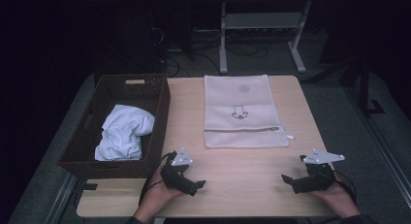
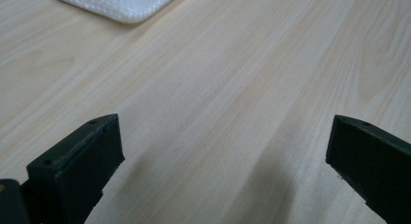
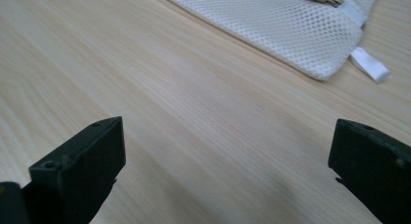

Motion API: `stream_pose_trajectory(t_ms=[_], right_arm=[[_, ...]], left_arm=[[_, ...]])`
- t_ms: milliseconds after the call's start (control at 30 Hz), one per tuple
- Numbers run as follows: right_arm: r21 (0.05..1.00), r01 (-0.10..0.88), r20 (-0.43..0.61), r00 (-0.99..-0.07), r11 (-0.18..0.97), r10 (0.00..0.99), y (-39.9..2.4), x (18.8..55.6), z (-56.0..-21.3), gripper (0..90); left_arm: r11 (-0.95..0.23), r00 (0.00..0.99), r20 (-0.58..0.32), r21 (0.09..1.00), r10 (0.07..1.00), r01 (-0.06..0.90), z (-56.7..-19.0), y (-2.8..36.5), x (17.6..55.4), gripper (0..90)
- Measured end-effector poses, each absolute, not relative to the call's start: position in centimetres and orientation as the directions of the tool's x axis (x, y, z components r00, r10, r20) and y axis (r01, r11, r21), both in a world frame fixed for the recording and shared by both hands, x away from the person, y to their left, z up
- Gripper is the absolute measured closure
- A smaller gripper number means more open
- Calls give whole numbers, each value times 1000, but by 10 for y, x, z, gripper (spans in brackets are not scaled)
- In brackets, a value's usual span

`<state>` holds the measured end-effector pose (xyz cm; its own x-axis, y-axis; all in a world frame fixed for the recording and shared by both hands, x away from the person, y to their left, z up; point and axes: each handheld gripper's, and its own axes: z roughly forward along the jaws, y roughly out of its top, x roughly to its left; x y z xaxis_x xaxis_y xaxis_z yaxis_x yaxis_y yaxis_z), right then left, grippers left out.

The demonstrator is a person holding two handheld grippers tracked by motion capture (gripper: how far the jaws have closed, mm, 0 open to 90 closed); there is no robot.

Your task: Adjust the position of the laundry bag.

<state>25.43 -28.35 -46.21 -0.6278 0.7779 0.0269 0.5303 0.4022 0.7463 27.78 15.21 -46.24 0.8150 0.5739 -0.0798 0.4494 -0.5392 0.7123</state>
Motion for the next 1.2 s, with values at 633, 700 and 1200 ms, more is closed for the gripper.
stream_pose_trajectory(t_ms=[633,700,1200], right_arm=[[758,523,53,-645,390,763,-282,259,-460,0],[759,523,57,-646,387,761,-281,260,-460,0],[777,504,54,-650,376,758,-278,269,-453,0]], left_arm=[[-520,797,-87,714,598,469,-461,153,281,0],[-517,796,-88,716,599,468,-460,152,281,0],[-521,803,-84,721,589,457,-460,150,281,0]])
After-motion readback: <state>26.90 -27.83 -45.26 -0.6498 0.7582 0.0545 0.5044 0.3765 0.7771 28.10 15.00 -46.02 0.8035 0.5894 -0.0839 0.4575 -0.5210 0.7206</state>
